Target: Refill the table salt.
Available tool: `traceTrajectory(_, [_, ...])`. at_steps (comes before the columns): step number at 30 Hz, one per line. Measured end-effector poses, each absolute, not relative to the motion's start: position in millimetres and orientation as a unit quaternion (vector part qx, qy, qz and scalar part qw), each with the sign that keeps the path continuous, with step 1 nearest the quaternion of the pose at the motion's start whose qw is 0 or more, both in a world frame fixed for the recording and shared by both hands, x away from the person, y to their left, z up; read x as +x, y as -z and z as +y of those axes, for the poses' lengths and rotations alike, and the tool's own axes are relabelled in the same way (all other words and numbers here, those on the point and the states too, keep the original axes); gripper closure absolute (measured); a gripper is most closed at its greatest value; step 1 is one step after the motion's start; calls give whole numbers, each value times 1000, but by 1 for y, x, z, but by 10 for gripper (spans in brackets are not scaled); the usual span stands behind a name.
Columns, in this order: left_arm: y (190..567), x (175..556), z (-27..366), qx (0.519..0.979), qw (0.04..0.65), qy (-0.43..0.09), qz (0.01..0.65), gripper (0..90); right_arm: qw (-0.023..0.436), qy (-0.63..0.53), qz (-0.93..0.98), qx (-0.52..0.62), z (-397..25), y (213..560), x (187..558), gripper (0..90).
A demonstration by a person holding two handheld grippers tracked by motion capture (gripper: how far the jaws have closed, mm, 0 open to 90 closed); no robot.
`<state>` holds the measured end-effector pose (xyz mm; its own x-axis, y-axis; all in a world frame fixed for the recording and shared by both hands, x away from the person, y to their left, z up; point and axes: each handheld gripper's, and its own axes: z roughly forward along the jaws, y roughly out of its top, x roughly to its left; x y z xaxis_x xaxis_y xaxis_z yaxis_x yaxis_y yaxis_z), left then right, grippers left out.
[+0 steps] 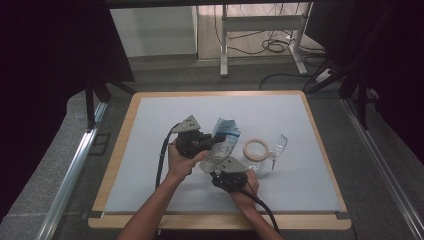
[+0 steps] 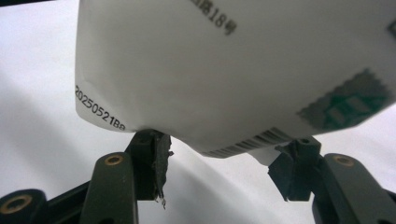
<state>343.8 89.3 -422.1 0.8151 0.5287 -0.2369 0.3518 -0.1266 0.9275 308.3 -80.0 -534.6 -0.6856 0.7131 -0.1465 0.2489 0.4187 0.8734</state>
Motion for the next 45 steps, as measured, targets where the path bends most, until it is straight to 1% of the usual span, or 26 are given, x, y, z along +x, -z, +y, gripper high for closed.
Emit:
traceTrajectory(6, [420, 347, 81, 751, 589, -66, 290, 898, 254, -457, 796, 305, -86, 534, 304, 479])
traceTrajectory(15, [419, 346, 73, 757, 585, -65, 283, 898, 256, -457, 795, 307, -91, 534, 302, 480])
traceTrajectory(24, [412, 337, 74, 755, 591, -77, 273, 898, 293, -445, 790, 303, -89, 531, 307, 432])
traceTrajectory(27, [409, 335, 75, 753, 595, -76, 270, 898, 297, -445, 787, 308, -87, 531, 309, 429])
traceTrajectory(30, [410, 335, 74, 753, 597, -71, 268, 898, 294, -453, 784, 304, -87, 531, 308, 459])
traceTrajectory(31, [410, 335, 73, 756, 593, -75, 267, 897, 297, -452, 784, 304, -87, 530, 307, 489])
traceTrajectory(32, [410, 335, 73, 759, 587, -84, 268, 898, 294, -456, 784, 301, -87, 530, 306, 519])
traceTrajectory(45, [415, 353, 70, 764, 577, -73, 280, 896, 236, -470, 792, 310, -94, 529, 301, 567])
